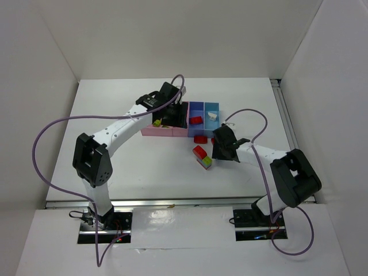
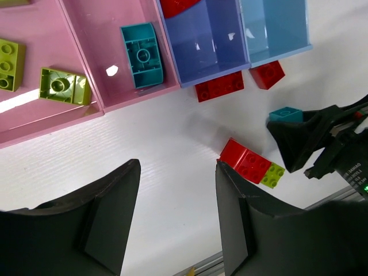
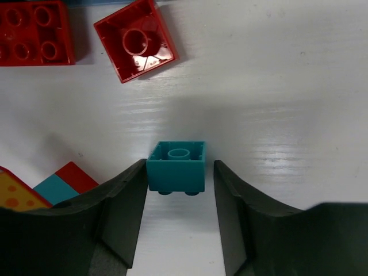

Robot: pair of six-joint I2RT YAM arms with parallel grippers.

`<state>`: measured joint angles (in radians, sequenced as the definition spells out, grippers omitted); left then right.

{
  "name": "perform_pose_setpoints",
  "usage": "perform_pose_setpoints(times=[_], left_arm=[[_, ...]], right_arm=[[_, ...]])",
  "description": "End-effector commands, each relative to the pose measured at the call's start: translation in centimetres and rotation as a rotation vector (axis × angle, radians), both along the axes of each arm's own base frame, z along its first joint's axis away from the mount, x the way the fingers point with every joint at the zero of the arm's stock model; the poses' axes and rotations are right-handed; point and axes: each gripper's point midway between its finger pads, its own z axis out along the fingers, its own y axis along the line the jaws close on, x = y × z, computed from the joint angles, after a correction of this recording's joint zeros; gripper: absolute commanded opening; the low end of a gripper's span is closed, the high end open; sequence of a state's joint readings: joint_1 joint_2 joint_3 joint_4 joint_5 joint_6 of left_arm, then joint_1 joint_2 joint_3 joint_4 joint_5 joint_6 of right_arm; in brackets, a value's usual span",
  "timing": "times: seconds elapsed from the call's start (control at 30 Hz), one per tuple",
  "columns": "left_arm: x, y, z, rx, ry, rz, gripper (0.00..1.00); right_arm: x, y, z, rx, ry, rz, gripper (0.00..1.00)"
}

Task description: Sort the legos into containers by color

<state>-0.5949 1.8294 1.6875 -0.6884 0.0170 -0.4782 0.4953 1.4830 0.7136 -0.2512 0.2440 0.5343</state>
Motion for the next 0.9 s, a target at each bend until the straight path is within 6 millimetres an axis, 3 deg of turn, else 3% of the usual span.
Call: perform_pose_setpoints(times=[0.0, 0.23, 0.4, 0.53, 0.57, 0.67, 0.73, 0.77, 0.8, 0.83, 0.87], left_arm=[[-0.3, 0.5, 1.1, 0.015, -0.05, -0.005, 0.65], [-0.9, -0.1, 0.7, 0.02, -0.042, -0.024, 0.65], [-0.6, 0.4, 1.0, 0.038, -0.064, -0.001, 0.65], [0.4, 2.0, 2.6, 0.076, -0.11, 0.06, 0.65], [0.9, 3.0, 2.9, 0.079, -0.105, 0.098, 0.65], [1.5, 4.9, 3.5, 0.068, -0.082, 0.184, 0.65], [2.0, 6.6, 4.1, 0.051, -0.078, 0.246, 0.66], [1.9, 7.3, 3.7, 0.048, -0.062, 0.272, 0.66], [2.2, 8.2, 4.6, 0.032, -0.074, 0.304, 0.68], [2.2, 9.0, 4.5, 0.039, -0.075, 0.332, 0.68], [2.0, 9.7, 4.1, 0.046, -0.067, 0.358, 0.68]], right_arm=[[1.6, 0.5, 1.1, -0.015, -0.07, -0.021, 0.52], [2.0, 0.4, 2.2, -0.026, -0.102, -0.038, 0.39], [2.5, 0.5, 6.1, -0.024, -0.166, -0.031, 0.39], [3.1, 0.6, 10.0, -0.027, -0.224, 0.01, 0.38], [3.8, 1.2, 12.0, 0.002, -0.264, 0.023, 0.38], [5.1, 3.3, 15.3, 0.055, -0.314, 0.108, 0.36], [6.6, 5.2, 15.9, 0.093, -0.319, 0.148, 0.36], [7.5, 6.8, 17.7, 0.133, -0.343, 0.206, 0.36], [8.6, 8.0, 16.9, 0.145, -0.32, 0.226, 0.36], [9.4, 9.5, 17.4, 0.166, -0.337, 0.262, 0.36], [10.6, 10.9, 19.2, 0.201, -0.375, 0.295, 0.36]])
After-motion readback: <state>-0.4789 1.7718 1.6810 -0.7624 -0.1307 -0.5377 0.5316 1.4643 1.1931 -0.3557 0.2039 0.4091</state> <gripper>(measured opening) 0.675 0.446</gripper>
